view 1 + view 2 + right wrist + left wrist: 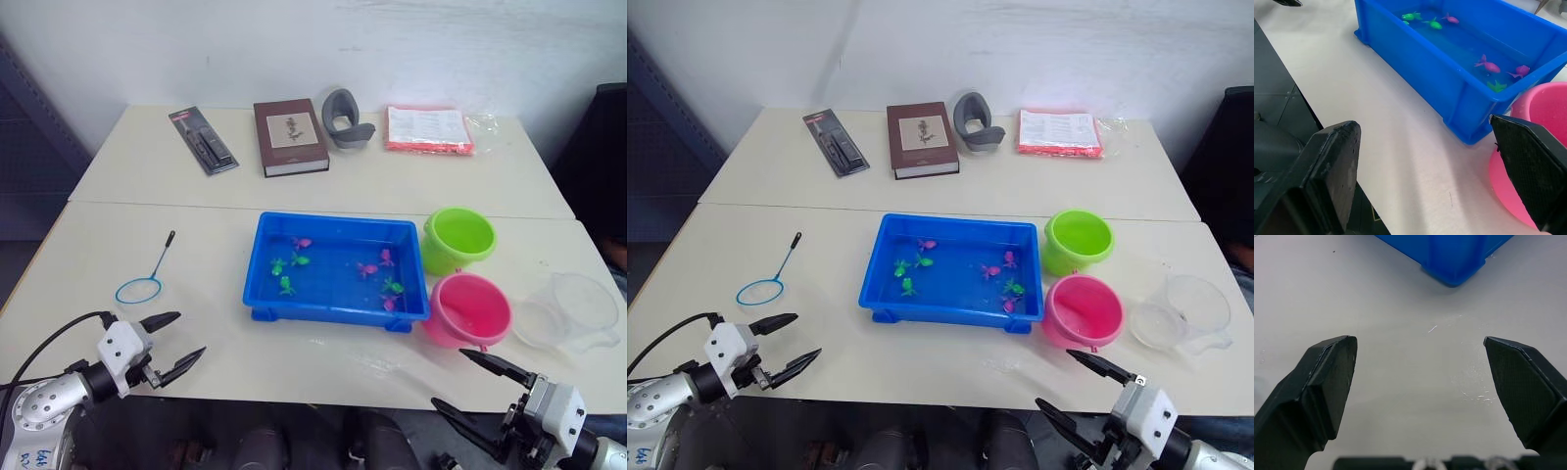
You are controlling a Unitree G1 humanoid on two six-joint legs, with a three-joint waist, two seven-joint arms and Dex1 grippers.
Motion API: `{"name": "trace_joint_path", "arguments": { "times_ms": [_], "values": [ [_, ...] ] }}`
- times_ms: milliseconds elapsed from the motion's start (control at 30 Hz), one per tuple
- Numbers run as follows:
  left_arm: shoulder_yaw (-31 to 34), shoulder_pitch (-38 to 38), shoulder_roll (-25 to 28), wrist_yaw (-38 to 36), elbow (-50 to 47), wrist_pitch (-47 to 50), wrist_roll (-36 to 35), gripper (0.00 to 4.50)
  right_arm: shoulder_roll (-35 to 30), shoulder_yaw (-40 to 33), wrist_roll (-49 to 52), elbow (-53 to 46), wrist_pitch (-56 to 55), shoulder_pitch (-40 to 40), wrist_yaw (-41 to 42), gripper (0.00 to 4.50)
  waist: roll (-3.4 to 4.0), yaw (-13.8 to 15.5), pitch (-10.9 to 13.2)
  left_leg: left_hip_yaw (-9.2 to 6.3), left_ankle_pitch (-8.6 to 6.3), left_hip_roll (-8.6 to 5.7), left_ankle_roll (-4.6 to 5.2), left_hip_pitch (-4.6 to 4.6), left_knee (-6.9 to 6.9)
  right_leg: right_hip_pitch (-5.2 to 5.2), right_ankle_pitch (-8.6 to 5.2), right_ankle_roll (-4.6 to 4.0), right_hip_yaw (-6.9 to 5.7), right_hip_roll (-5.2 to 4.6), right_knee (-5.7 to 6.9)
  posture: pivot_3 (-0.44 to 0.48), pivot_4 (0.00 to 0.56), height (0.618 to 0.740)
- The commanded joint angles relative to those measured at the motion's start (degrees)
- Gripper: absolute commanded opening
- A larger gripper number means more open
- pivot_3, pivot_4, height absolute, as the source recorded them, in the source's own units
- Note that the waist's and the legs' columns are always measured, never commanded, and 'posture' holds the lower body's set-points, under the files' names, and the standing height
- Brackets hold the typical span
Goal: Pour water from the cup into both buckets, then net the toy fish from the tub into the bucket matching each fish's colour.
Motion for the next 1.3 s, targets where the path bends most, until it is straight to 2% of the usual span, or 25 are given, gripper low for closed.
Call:
{"name": "trace_joint_path", "arguments": {
  "times_ms": [33, 100, 167, 233, 367, 500, 533, 667, 733, 1067, 1300],
  "values": [
    [-1.5, 1.4, 2.7, -3.1, -8.5, 6.5, -6.2, 4.46, 4.4, -2.3, 3.1, -3.0, 0.4, 2.6, -5.6, 4.50, 0.00, 0.0, 0.0, 0.00, 0.00, 0.00, -0.01, 0.00, 0.00, 0.00, 0.00, 0.00, 0.00, 0.00, 0.00, 0.000, 0.150, 0.740],
    [-5.0, 1.2, 5.5, -8.9, -17.7, 16.3, -15.2, 4.46, 10.9, -5.9, 5.4, -6.1, 1.6, 6.2, -13.5, 4.50, -0.08, 0.5, 0.0, -0.08, 0.03, 0.02, -0.06, -0.08, -0.02, -0.04, 0.00, -0.01, -0.06, 0.00, 0.03, 0.000, 0.150, 0.740],
    [-7.4, -2.1, 7.1, -11.2, -20.6, 20.2, -18.0, 4.46, 16.5, -9.3, 6.4, -7.4, 1.3, 6.2, -20.5, 4.50, 0.36, 0.6, 0.1, -0.27, 0.05, 0.01, -0.50, -0.13, -0.02, -0.03, -0.06, -0.10, -0.03, -0.01, 0.06, 0.000, 0.150, 0.740],
    [-9.3, -6.3, 8.2, -12.2, -21.8, 24.0, -19.8, 4.46, 19.4, -11.2, 7.4, -7.9, 1.2, 5.9, -24.1, 4.50, 0.45, 0.1, 0.1, -0.13, 0.00, -0.10, -0.58, -0.14, 0.01, -0.01, -0.03, -0.06, 0.23, -0.04, -0.01, 0.000, 0.150, 0.740],
    [-13.5, -15.8, 7.2, -13.3, -22.0, 27.7, -20.7, 4.46, 23.3, -15.3, 10.0, -7.0, 2.6, 5.5, -31.4, 4.50, 0.52, -0.8, 0.1, -0.04, 0.03, -0.05, -0.58, 0.05, -0.01, 0.07, -0.01, -0.01, 0.32, 0.04, 0.10, 0.000, 0.150, 0.740],
    [-16.5, -23.6, 4.2, -12.5, -20.7, 29.9, -20.7, 4.46, 23.4, -18.9, 12.0, -5.4, 16.3, 3.7, -46.7, 4.50, 0.51, -1.4, 0.1, -0.04, 0.22, -0.01, -0.43, -0.01, -0.03, -0.01, -0.01, 0.00, 0.31, 0.13, 0.17, 0.000, 0.150, 0.740],
    [-17.3, -25.4, 3.0, -12.1, -20.1, 30.1, -20.3, 4.46, 22.8, -19.3, 13.2, -5.2, 18.3, 2.5, -48.2, 4.50, 0.51, -1.5, 0.1, -0.03, 0.22, -0.02, -0.42, -0.01, -0.02, -0.01, -0.01, 0.00, 0.32, 0.13, 0.17, 0.000, 0.150, 0.740],
    [-18.4, -31.1, -1.9, -8.7, -18.0, 33.1, -21.2, 4.46, 20.5, -19.4, 16.0, -2.0, 24.8, -2.7, -50.6, 4.50, 0.54, -1.6, 0.2, 0.03, 0.26, -0.03, -0.41, 0.03, -0.01, -0.02, -0.01, 0.00, 0.42, 0.17, 0.25, 0.000, 0.150, 0.740],
    [-19.6, -32.4, -3.2, -9.2, -17.8, 33.6, -20.6, 4.46, 18.8, -19.2, 16.3, 1.4, 27.5, -6.1, -51.0, 4.50, 0.52, -1.5, 0.2, 0.04, 0.30, -0.04, -0.38, 0.03, 0.02, -0.02, -0.01, 0.01, 0.42, 0.21, 0.30, 0.000, 0.150, 0.740],
    [-22.6, -33.3, -5.1, -10.1, -17.8, 32.5, -17.9, 4.46, 15.7, -21.4, 12.9, 11.7, 26.1, -17.9, -52.0, 4.50, 0.54, -1.4, 0.2, 0.10, 0.43, 0.04, -0.48, 0.04, 0.02, -0.04, -0.02, 0.02, 0.61, 0.50, 0.37, 0.000, 0.150, 0.740],
    [-23.4, -33.2, -5.8, -10.2, -17.9, 31.7, -16.6, 4.46, 13.1, -22.6, 8.9, 16.8, 26.6, -22.1, -54.6, 4.50, 0.53, -1.4, 0.2, 0.13, 0.45, 0.04, -0.47, 0.04, 0.02, -0.04, -0.01, 0.03, 0.65, 0.53, 0.37, 0.000, 0.150, 0.740]
  ]
}}
